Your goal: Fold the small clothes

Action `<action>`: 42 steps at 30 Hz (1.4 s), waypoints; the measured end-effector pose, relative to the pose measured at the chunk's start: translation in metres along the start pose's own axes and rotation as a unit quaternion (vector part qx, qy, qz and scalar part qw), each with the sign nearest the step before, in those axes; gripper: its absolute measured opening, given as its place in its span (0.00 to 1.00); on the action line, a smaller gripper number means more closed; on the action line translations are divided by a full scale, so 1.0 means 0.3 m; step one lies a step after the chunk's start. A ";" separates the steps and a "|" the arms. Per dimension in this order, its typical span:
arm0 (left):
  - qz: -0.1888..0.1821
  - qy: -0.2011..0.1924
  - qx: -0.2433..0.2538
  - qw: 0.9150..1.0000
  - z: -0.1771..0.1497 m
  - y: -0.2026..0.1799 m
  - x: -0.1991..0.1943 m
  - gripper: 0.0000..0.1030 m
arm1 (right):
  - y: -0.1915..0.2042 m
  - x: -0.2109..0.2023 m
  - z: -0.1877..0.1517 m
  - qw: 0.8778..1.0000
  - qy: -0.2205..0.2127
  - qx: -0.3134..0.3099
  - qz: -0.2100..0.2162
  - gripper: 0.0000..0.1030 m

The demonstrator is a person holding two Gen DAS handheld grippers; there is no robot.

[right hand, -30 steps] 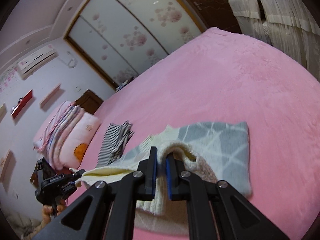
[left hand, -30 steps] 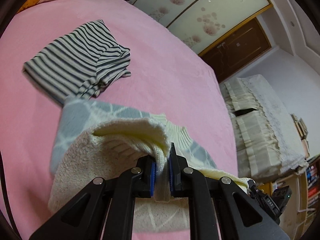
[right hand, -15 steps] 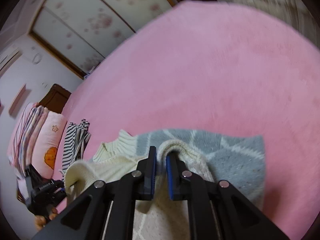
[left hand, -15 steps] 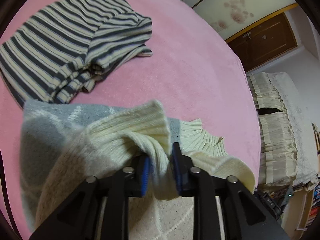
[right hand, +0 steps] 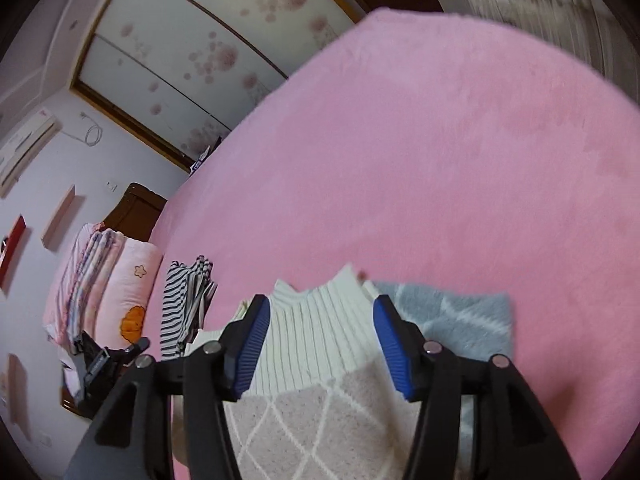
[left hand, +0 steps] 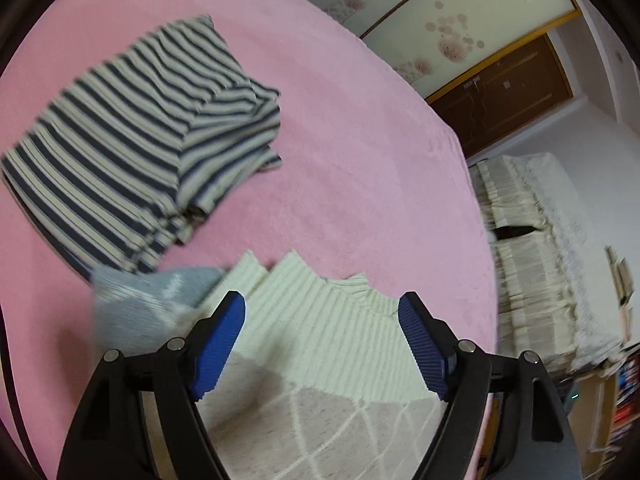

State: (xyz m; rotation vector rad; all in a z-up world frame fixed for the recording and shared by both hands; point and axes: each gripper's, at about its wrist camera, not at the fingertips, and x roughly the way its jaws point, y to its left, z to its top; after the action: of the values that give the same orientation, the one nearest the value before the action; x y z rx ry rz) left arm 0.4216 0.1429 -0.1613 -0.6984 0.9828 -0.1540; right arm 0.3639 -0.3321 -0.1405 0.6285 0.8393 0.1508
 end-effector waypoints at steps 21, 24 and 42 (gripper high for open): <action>0.176 0.022 0.313 0.933 -0.178 -0.076 0.100 0.67 | 0.034 0.149 -0.133 0.966 0.059 -0.203 -0.148 0.53; 0.181 0.017 0.312 0.933 -0.182 -0.070 0.135 0.65 | 0.030 0.186 -0.136 0.964 0.066 -0.207 -0.152 0.52; 0.223 -0.052 0.335 0.914 -0.187 -0.075 0.058 0.04 | 0.044 0.112 -0.131 0.961 -0.007 -0.214 -0.174 0.07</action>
State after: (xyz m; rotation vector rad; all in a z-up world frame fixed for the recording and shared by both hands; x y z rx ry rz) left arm 0.3904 0.0916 -0.1801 0.1536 0.8867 -0.0437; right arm 0.3591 -0.2911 -0.1742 0.0707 0.8565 0.0054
